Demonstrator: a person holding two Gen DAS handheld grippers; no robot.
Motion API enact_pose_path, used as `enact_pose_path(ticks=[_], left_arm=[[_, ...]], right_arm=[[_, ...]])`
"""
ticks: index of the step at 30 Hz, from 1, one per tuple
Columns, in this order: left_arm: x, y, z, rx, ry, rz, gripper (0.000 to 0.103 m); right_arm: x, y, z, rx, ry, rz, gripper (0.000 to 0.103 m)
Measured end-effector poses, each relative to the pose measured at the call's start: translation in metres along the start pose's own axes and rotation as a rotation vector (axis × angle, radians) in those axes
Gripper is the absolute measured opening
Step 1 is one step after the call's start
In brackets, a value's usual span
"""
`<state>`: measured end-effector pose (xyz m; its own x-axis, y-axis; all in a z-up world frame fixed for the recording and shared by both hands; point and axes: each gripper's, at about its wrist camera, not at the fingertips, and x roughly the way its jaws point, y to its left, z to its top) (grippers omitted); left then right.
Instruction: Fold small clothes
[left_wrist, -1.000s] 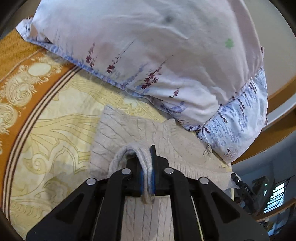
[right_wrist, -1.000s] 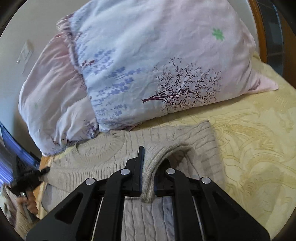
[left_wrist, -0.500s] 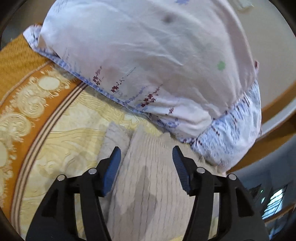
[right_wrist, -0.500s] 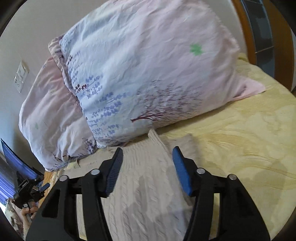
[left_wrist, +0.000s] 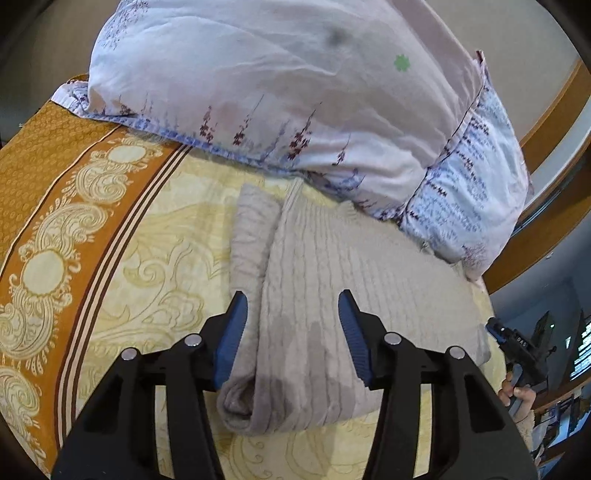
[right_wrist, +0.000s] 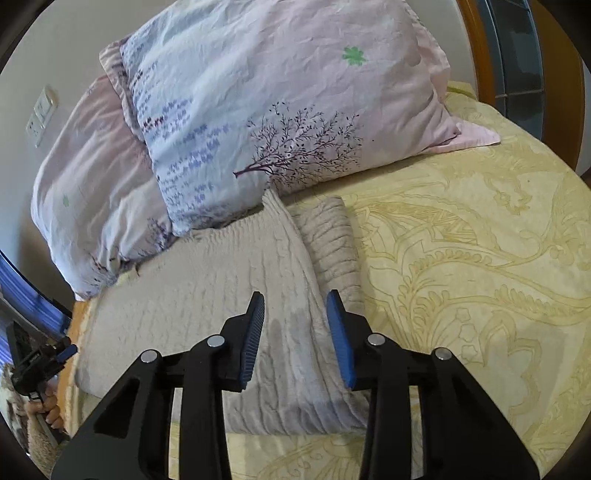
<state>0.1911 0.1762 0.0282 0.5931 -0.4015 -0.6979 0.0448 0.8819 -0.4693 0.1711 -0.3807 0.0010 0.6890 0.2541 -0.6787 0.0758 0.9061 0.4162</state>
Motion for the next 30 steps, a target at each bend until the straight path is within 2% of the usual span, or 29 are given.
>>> enact_pose_path(ticks=[8, 10, 12, 13, 14, 16, 18, 30], left_arm=[[0.013, 0.001, -0.008, 0.006, 0.04, 0.025, 0.046], [0.016, 0.001, -0.009, 0.006, 0.048, 0.022, 0.039], [0.018, 0.001, -0.01, 0.005, 0.061, 0.012, 0.03], [0.019, 0.001, -0.011, 0.006, 0.067, 0.014, 0.026], [0.019, 0.001, -0.012, 0.011, 0.068, 0.019, 0.024], [0.019, 0.001, -0.012, 0.012, 0.069, 0.023, 0.015], [0.017, 0.002, -0.013, 0.004, 0.069, 0.012, 0.012], [0.0, -0.003, -0.011, 0.031, 0.05, -0.008, 0.007]], right_arm=[[0.011, 0.002, -0.003, -0.046, 0.037, -0.042, 0.038], [0.013, 0.003, -0.005, -0.061, 0.043, -0.046, 0.038], [0.015, 0.005, -0.006, -0.075, 0.045, -0.048, 0.032], [0.015, 0.006, -0.007, -0.08, 0.045, -0.047, 0.021], [0.016, 0.006, -0.007, -0.085, 0.048, -0.049, 0.017], [0.015, 0.006, -0.009, -0.084, 0.044, -0.047, 0.014], [0.014, 0.007, -0.009, -0.089, 0.035, -0.048, 0.013], [-0.01, 0.008, -0.005, -0.062, -0.031, -0.033, 0.011]])
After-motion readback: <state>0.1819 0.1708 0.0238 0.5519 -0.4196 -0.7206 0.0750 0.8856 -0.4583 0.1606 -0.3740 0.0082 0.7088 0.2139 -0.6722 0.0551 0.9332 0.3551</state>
